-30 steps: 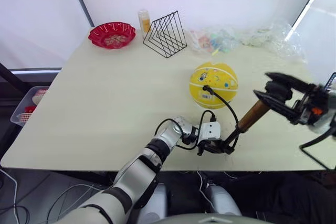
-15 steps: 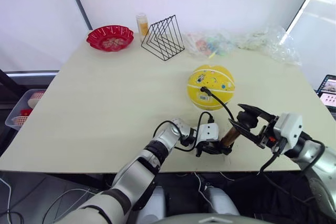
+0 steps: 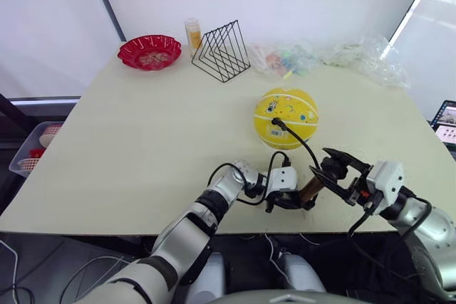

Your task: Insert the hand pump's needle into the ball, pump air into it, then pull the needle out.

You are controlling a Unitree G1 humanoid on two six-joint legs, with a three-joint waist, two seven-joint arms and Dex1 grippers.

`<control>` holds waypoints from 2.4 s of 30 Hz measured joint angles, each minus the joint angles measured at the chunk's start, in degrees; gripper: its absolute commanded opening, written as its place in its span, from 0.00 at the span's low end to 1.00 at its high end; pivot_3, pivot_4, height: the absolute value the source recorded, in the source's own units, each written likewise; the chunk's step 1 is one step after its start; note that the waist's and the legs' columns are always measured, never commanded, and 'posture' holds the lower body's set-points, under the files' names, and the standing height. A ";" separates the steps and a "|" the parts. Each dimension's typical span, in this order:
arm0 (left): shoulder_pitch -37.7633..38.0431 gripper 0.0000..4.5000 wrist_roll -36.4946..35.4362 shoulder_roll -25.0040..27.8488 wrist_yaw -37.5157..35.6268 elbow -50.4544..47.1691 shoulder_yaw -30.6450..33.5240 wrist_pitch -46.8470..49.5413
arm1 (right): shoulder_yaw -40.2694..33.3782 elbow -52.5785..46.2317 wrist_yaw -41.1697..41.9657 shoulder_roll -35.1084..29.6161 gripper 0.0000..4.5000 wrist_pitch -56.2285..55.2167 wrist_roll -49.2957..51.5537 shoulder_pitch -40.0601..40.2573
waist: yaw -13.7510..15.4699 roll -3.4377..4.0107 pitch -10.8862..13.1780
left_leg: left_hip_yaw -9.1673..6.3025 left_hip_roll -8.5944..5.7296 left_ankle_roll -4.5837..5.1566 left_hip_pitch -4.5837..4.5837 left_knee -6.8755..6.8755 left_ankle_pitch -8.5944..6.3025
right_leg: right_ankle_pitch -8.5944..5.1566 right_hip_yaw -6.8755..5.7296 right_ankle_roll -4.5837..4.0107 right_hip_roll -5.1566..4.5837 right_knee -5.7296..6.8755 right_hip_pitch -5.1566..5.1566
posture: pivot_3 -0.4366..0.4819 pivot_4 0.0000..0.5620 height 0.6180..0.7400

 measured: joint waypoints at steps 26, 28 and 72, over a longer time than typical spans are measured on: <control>-0.57 0.24 -0.01 -0.31 -0.64 -0.05 -0.02 -0.04 | -23.88 -11.89 -0.71 -13.80 0.43 20.99 27.82 -7.82 | 0.33 0.18 0.64 | 0.00 -0.07 0.01 -0.14 0.03 0.00 | 0.01 0.01 0.01 0.02 -0.01 -0.05 | 0.48 0.27 1.00; -0.54 0.24 -0.01 -0.31 -0.62 -0.04 -0.02 -0.04 | -23.70 -12.64 -0.65 -13.18 0.43 20.65 26.82 -7.30 | 0.33 0.16 0.63 | -0.01 -0.06 0.01 -0.13 0.03 0.00 | 0.01 -0.01 0.01 0.03 0.00 -0.04 | 0.48 0.27 1.00; 0.34 0.24 0.14 -0.13 -0.79 -0.46 -0.04 -0.01 | -10.36 -9.61 1.39 -5.18 0.43 7.42 10.37 -1.15 | 0.48 -0.10 0.44 | -0.03 -0.08 -0.02 0.66 -0.65 0.00 | -0.22 -0.09 -0.19 -0.05 -0.12 0.44 | 0.48 0.27 1.00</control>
